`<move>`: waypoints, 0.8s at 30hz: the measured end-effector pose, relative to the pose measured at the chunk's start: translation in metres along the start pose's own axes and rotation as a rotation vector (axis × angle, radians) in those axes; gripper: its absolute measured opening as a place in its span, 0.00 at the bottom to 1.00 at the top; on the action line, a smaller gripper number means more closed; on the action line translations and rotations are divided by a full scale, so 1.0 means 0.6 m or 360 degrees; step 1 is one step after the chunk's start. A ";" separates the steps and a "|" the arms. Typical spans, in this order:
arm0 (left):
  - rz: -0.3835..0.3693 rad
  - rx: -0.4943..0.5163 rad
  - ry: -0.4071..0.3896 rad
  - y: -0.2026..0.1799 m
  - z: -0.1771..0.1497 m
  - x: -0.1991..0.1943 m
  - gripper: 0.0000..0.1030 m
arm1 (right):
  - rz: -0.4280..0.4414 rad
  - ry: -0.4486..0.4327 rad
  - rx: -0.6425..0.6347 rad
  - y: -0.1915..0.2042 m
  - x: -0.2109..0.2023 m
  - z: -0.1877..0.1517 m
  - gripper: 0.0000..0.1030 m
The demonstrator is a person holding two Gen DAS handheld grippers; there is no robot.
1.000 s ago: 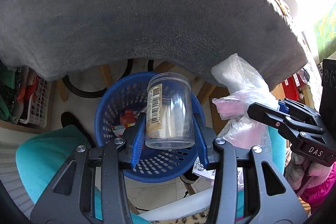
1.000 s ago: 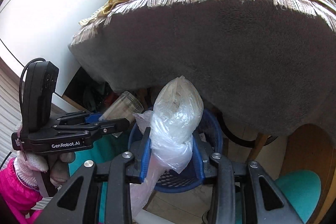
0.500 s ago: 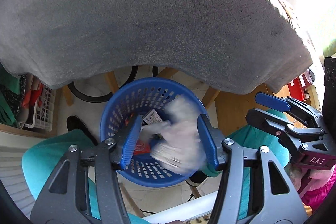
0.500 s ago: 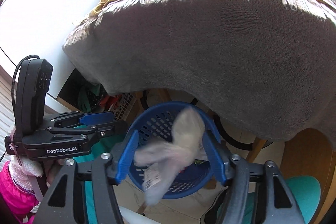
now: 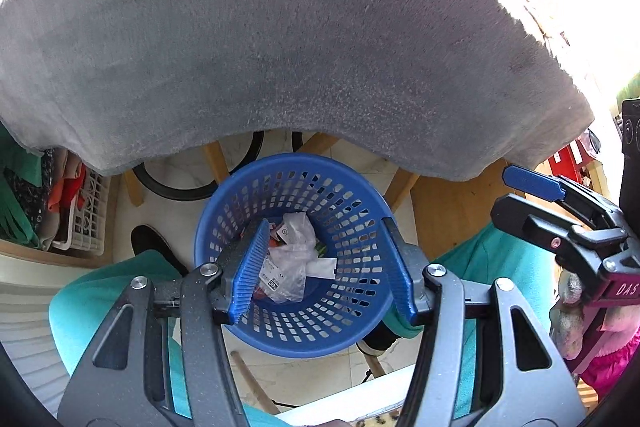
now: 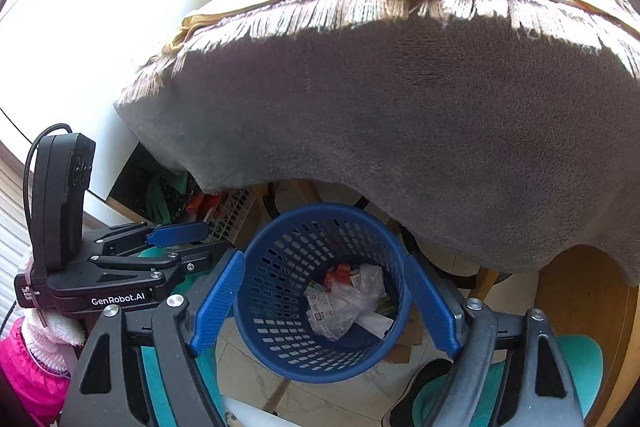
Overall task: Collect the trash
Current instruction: 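Raise both open tools back toward the orange cap and face mask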
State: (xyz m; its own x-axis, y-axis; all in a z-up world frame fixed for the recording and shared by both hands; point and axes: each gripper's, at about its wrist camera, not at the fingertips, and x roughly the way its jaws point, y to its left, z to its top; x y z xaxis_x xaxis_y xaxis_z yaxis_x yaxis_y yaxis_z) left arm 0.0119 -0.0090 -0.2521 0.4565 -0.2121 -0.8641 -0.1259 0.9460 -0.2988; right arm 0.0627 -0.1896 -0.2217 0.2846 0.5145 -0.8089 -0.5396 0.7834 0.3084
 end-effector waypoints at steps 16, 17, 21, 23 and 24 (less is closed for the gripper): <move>-0.0064 0.0167 -0.0280 -0.041 0.073 -0.125 0.55 | 0.0107 -0.0306 -0.0004 -0.010 -0.131 0.064 0.94; -0.0069 0.0180 -0.0301 -0.044 0.079 -0.134 0.55 | 0.0110 -0.0339 -0.0005 -0.012 -0.142 0.071 0.96; -0.0070 0.0224 -0.0382 -0.059 0.111 -0.160 0.55 | 0.0106 -0.0454 -0.0026 -0.019 -0.184 0.105 0.98; -0.0072 0.0234 -0.0416 -0.060 0.130 -0.167 0.55 | 0.0094 -0.0504 -0.0026 -0.026 -0.198 0.121 1.00; -0.0078 0.0238 -0.0431 -0.062 0.140 -0.171 0.55 | 0.0083 -0.0518 -0.0024 -0.029 -0.203 0.131 1.00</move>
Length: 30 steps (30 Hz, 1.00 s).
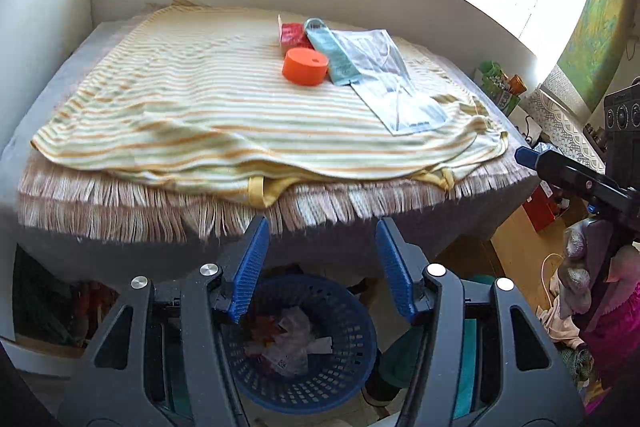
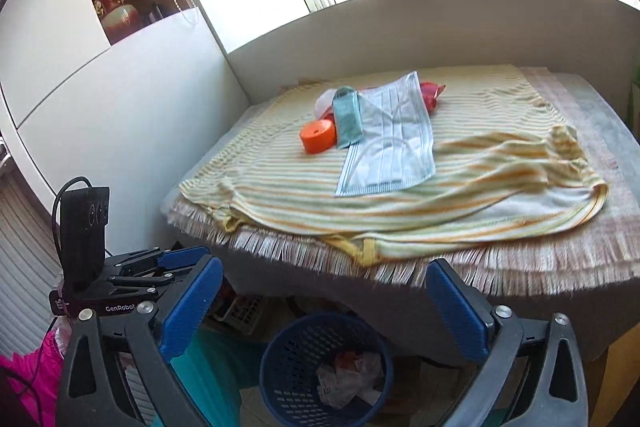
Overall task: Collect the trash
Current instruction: 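Raise both open tools back toward the orange cap and face mask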
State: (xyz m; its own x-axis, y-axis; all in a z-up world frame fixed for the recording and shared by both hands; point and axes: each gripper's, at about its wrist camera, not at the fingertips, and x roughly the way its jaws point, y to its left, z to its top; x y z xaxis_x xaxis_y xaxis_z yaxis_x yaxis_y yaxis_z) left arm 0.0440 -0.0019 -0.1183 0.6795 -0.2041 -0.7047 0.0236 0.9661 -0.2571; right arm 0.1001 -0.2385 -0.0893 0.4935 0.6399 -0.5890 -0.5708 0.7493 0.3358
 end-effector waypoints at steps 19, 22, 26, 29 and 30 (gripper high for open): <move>-0.0051 0.0024 -0.0040 -0.006 0.162 0.098 0.55 | 0.0040 0.0087 0.0108 -0.105 0.101 0.143 1.00; -0.0025 0.0022 -0.0010 0.001 0.170 0.118 0.55 | 0.0048 0.0129 0.0109 -0.116 0.125 0.156 1.00; -0.0013 0.0005 0.0017 0.013 0.182 0.141 0.55 | 0.0033 0.0194 0.0092 -0.125 0.154 0.173 0.94; -0.0004 -0.0019 0.0017 0.022 0.192 0.153 0.55 | 0.0019 0.0239 0.0077 -0.130 0.172 0.183 0.92; -0.0003 -0.0025 0.0020 0.025 0.196 0.158 0.55 | 0.0020 0.0254 0.0078 -0.134 0.178 0.186 0.91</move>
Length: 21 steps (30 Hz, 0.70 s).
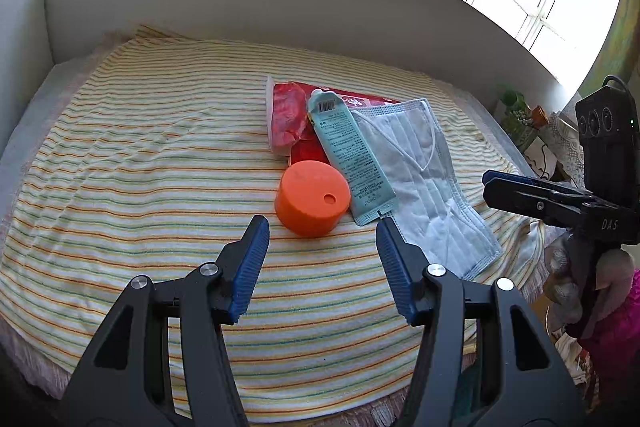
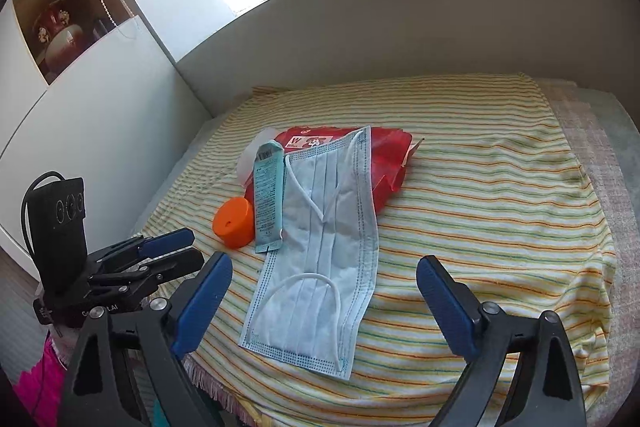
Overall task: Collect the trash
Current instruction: 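Raise both open tools back toward the orange cap and face mask, then grasp the orange cap with the left tool while the right tool grasps the blue face mask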
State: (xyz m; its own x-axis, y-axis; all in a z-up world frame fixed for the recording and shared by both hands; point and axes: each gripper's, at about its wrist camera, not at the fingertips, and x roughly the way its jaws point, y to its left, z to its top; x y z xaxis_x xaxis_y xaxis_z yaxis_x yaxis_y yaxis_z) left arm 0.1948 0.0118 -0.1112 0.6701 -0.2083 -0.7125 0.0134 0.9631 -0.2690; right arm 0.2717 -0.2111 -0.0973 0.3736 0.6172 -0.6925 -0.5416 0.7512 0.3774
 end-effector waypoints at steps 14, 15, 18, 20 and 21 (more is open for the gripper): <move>0.0047 0.0037 0.0077 0.003 0.019 0.058 0.55 | 0.0099 0.0098 0.0148 -0.033 0.052 0.015 0.81; 0.0049 0.0037 0.0074 0.003 0.019 0.059 0.55 | 0.0107 0.0097 0.0156 -0.035 0.055 0.017 0.81; 0.0041 0.0032 0.0070 0.003 0.021 0.062 0.49 | 0.0141 0.0098 0.0165 -0.036 0.059 0.021 0.75; 0.0042 0.0035 0.0066 0.001 0.024 0.065 0.49 | 0.0172 0.0117 0.0162 -0.033 0.063 0.021 0.66; 0.0044 0.0041 0.0064 0.000 0.024 0.066 0.49 | 0.0181 0.0125 0.0152 -0.030 0.066 0.020 0.65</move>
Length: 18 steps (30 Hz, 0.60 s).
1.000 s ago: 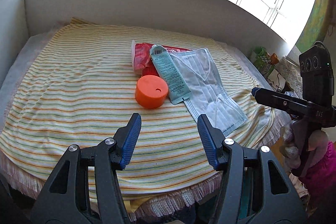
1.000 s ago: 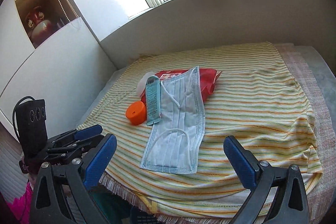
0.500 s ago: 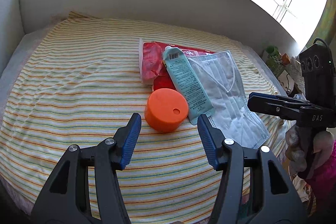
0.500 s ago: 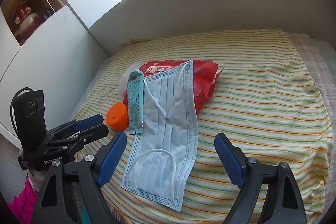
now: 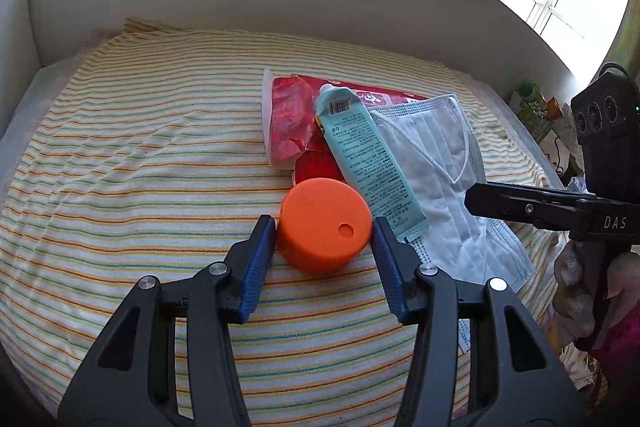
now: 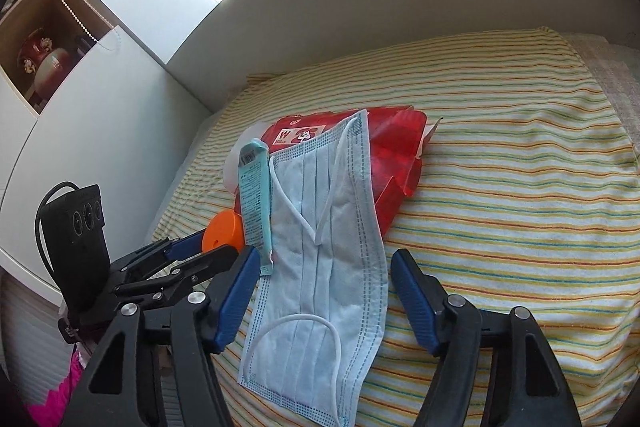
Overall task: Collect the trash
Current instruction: 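Grasp the orange cap with the left tool while the right tool grasps the blue face mask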
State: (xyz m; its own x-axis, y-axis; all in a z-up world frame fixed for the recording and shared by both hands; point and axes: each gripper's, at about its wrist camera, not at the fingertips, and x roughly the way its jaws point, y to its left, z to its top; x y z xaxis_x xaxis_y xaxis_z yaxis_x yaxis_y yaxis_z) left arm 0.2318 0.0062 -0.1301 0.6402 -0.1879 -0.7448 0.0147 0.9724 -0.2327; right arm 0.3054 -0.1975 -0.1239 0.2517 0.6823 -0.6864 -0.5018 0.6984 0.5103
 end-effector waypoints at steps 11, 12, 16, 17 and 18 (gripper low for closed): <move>0.0002 0.0007 -0.0028 0.001 -0.004 -0.001 0.49 | -0.0080 0.0021 -0.0101 0.028 0.016 -0.008 0.34; 0.0002 0.0008 -0.0030 0.001 -0.005 -0.001 0.49 | -0.0074 0.0025 -0.0104 0.030 0.016 -0.010 0.33; -0.0004 0.0003 -0.0033 0.001 -0.004 -0.001 0.49 | -0.0106 0.0032 -0.0160 0.047 0.017 -0.017 0.16; -0.0006 0.0000 -0.0032 0.002 -0.003 -0.001 0.48 | -0.0127 0.0031 -0.0178 0.052 0.017 -0.019 0.14; -0.0009 -0.0003 -0.0032 0.003 -0.003 -0.002 0.48 | -0.0139 0.0029 -0.0196 0.058 0.017 -0.021 0.13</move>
State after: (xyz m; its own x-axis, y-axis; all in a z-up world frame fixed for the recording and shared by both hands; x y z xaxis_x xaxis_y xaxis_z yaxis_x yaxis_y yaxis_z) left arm 0.2296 0.0082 -0.1307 0.6554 -0.1905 -0.7308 0.0166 0.9711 -0.2382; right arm 0.2801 -0.1693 -0.1198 0.2843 0.6155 -0.7351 -0.5765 0.7224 0.3819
